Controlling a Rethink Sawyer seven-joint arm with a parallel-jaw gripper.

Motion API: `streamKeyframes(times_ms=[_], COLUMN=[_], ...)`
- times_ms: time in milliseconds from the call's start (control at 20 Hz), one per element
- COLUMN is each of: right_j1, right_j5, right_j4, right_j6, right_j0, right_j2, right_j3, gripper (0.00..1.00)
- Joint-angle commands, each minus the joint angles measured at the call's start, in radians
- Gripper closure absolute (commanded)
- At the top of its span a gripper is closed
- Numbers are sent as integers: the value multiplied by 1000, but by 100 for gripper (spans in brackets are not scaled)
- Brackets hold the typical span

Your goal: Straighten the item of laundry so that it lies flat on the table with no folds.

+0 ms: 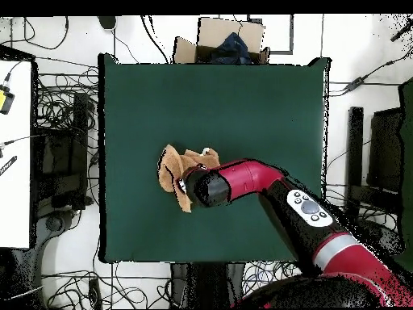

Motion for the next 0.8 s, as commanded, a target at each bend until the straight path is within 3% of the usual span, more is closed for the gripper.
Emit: streamKeyframes(times_ms=[50,400,800], right_j1=[-13,-73,-74], right_j5=[85,101,21], right_j4=[-16,23,-25], right_j6=[-143,-98,-20], right_j0=[-25,-42,-6], right_j2=[90,136,92], right_j3=[50,130,173], gripper=[0,0,0])
